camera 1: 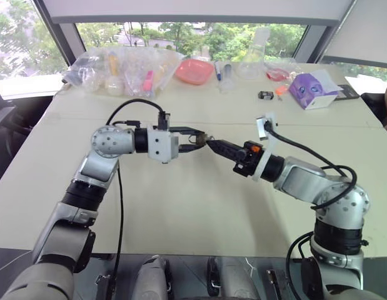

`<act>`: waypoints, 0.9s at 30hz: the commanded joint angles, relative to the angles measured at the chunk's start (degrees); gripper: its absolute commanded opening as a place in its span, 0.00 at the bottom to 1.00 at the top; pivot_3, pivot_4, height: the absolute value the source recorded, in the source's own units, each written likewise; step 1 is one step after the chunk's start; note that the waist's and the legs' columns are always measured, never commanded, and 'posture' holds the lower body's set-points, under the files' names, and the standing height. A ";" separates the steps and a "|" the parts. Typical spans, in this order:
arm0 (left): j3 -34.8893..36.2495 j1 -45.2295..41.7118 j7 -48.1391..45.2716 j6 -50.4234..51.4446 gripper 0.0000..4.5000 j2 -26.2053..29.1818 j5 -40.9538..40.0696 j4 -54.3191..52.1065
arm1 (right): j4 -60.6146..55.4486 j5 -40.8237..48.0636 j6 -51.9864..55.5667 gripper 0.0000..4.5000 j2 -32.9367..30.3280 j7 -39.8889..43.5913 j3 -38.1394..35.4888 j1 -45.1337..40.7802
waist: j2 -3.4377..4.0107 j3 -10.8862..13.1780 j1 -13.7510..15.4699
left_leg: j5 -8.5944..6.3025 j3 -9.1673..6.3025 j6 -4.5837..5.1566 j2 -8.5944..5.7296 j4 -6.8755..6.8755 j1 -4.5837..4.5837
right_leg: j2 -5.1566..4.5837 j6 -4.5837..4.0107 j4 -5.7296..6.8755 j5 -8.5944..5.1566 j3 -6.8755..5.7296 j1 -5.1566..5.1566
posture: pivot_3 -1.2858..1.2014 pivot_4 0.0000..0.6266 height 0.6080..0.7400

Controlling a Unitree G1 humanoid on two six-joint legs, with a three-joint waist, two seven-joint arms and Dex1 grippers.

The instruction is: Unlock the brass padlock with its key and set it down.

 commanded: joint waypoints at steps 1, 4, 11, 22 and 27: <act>1.11 -0.97 1.23 -0.96 0.16 0.17 -0.39 -1.51 | 0.00 3.12 -1.73 0.01 -0.24 -0.95 0.47 -0.30 | 0.00 0.00 0.00 | 0.00 0.00 0.00 0.00 0.00 0.00 | 0.00 0.00 0.00 0.00 0.00 0.00 | 0.52 0.24 1.00; 0.91 -0.65 1.48 -1.21 0.16 0.35 -0.27 -1.53 | 0.18 4.45 -2.55 0.01 -0.36 -1.65 0.90 -0.14 | 0.00 0.00 -0.01 | 0.00 0.00 0.00 0.00 0.00 0.00 | 0.00 0.00 0.00 0.00 0.00 0.00 | 0.52 0.24 1.00; 0.69 -0.27 1.35 -1.27 0.16 0.80 -0.21 -1.44 | -0.09 6.36 -4.43 0.01 -1.24 -2.64 1.89 0.50 | 0.00 0.00 0.02 | 0.00 0.00 0.00 0.00 0.00 0.00 | 0.00 0.00 0.00 0.00 0.00 0.00 | 0.52 0.24 1.00; 0.48 0.69 0.90 -1.11 0.16 1.27 -0.49 -2.09 | -0.25 7.82 -7.15 0.01 -2.66 -3.10 3.11 0.98 | 0.00 0.00 0.01 | 0.00 0.00 0.00 0.00 0.00 0.00 | 0.00 0.00 0.00 0.00 0.00 0.00 | 0.52 0.24 1.00; 0.50 1.73 0.88 -0.70 0.16 1.51 -0.91 -3.27 | -0.19 7.59 -7.92 0.01 -3.10 -2.84 3.44 0.98 | 0.00 0.00 0.00 | 0.00 0.00 0.00 0.00 0.00 0.00 | 0.00 0.00 0.00 0.00 0.00 0.00 | 0.52 0.24 1.00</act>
